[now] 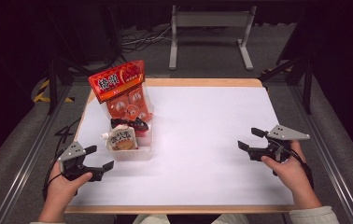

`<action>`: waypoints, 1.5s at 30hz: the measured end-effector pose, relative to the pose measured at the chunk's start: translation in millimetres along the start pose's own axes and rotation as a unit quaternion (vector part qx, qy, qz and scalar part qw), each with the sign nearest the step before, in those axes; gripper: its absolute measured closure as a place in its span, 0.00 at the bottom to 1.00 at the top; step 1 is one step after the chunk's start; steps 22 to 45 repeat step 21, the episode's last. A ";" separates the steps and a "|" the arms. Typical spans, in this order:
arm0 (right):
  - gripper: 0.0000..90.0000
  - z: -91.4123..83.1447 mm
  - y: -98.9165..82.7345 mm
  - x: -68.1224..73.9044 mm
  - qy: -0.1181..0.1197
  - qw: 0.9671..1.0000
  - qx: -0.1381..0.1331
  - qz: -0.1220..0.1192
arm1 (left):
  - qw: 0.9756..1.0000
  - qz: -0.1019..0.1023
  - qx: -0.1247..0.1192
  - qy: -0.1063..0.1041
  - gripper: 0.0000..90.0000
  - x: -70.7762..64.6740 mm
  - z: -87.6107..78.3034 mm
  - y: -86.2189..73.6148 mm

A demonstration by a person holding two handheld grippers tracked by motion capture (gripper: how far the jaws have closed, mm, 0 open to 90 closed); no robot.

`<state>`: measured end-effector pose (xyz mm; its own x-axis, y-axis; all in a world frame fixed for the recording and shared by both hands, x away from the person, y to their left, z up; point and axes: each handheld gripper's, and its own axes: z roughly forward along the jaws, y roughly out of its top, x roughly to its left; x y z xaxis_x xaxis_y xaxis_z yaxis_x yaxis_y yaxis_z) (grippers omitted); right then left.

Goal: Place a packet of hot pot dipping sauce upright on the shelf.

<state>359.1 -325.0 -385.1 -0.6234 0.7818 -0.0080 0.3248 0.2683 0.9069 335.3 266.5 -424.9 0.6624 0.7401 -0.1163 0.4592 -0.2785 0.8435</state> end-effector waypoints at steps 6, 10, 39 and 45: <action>0.25 2.9 -13.7 -0.4 -0.003 1.000 0.008 0.004 | 1.000 -0.008 0.010 0.004 0.07 1.4 4.9 -6.6; 0.25 6.0 -24.2 0.2 -0.006 1.000 0.012 0.009 | 1.000 -0.014 0.011 0.009 0.08 2.9 9.8 -11.7; 0.25 12.8 -33.6 2.7 -0.003 1.000 0.020 0.005 | 1.000 -0.021 0.014 0.011 0.09 4.9 10.5 -14.0; 0.25 12.8 -33.6 2.7 -0.003 1.000 0.020 0.005 | 1.000 -0.021 0.014 0.011 0.09 4.9 10.5 -14.0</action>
